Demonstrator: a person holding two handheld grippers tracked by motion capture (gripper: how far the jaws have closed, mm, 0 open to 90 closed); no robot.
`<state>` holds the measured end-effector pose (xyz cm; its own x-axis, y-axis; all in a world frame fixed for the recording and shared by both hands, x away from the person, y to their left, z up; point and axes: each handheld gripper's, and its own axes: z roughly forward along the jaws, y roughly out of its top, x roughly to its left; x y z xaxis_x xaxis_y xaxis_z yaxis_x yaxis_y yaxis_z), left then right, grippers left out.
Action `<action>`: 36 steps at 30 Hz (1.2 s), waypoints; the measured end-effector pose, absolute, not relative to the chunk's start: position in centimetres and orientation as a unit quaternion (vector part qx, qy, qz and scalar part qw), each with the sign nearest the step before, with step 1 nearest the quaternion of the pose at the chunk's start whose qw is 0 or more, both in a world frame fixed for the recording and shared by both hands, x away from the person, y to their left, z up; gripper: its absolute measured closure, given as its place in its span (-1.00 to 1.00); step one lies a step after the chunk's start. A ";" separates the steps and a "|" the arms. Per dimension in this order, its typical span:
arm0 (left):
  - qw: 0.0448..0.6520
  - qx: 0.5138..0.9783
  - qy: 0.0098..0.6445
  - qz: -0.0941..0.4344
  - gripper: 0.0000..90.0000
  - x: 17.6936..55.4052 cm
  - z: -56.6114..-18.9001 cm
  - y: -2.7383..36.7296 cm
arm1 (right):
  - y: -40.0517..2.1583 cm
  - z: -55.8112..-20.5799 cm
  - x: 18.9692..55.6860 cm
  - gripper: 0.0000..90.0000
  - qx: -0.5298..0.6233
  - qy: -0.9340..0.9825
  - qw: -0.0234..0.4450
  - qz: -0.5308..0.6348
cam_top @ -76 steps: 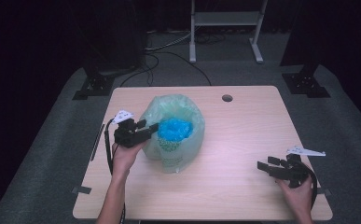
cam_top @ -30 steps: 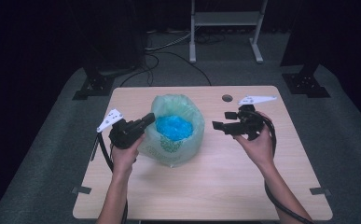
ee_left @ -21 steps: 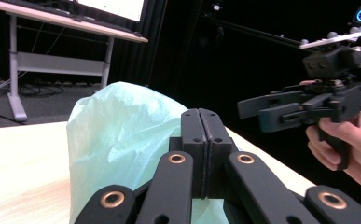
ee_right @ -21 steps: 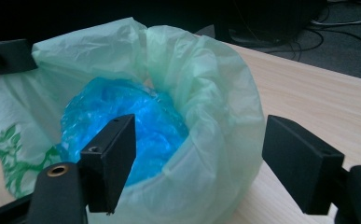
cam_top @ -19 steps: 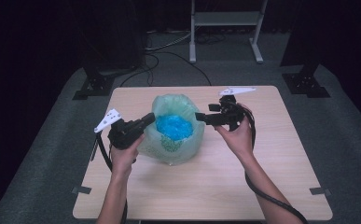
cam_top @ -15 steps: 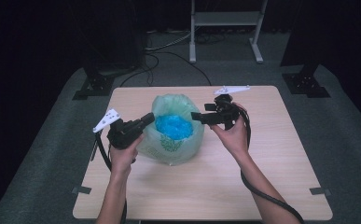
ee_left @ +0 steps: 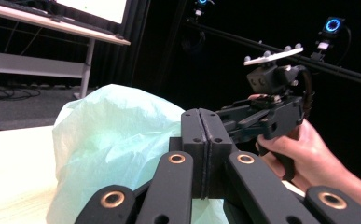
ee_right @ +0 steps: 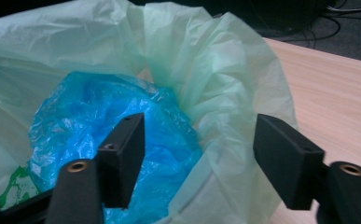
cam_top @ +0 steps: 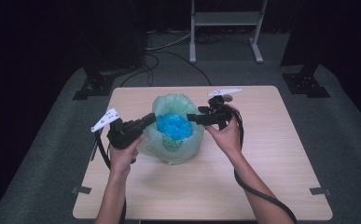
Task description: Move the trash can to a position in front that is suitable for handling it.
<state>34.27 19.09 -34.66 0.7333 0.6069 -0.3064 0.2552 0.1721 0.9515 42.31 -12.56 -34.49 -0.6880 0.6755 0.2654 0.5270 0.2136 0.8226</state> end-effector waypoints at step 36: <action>0.691 0.639 0.321 0.103 1.00 34.6 -35.3 18.7 | -12.9 -35.5 40.9 0.59 0.410 0.758 0.105 0.497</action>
